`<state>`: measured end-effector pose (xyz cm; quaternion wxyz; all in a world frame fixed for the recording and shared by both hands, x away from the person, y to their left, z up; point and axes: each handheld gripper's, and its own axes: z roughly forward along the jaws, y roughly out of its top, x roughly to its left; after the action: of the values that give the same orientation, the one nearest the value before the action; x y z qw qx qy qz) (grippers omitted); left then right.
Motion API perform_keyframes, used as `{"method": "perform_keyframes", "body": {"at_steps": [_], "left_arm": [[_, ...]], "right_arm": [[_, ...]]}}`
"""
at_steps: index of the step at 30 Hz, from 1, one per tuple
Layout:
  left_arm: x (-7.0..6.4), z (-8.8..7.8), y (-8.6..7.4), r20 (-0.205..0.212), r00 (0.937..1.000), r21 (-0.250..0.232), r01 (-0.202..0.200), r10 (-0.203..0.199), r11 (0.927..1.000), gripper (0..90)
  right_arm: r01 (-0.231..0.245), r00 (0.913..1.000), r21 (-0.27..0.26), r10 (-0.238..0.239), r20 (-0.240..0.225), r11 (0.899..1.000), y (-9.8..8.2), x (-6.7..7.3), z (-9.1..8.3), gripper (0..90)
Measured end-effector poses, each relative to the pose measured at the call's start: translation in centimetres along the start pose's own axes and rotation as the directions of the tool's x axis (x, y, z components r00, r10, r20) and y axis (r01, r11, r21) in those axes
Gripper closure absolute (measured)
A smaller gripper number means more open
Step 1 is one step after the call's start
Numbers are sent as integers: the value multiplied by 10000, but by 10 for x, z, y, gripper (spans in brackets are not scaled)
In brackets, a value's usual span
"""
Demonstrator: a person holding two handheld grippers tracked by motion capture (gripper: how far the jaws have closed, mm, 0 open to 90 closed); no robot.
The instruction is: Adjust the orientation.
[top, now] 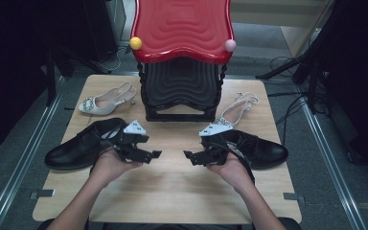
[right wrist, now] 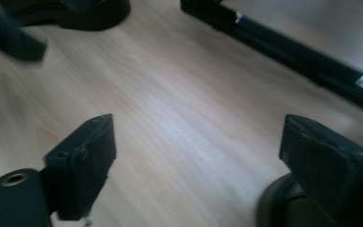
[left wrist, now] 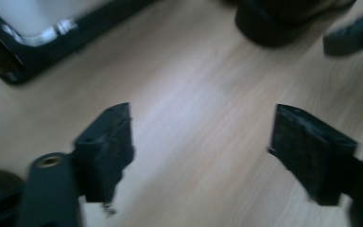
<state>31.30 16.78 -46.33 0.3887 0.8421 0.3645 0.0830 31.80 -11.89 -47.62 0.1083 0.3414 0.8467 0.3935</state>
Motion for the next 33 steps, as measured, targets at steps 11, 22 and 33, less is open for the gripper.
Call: {"method": "perform_keyframes", "body": {"at_steps": [11, 22, 33], "left_arm": [[17, -9, -15, -503, 9987, 404, -50, 71, 9992, 415], [23, -26, -15, -112, 9983, 331, 570, -567, 9978, 467], [30, -36, -15, -417, 9978, 371, 530, -515, 9979, 371]], "right_arm": [[517, 9941, 106, -504, -957, 9986, -23, 5, 5, 126], [87, 9902, 9, -85, -1394, 10000, -24, 3, 4, 256], [155, 9902, 222, -122, -1392, 9996, -24, 0, 4, 404]]}}
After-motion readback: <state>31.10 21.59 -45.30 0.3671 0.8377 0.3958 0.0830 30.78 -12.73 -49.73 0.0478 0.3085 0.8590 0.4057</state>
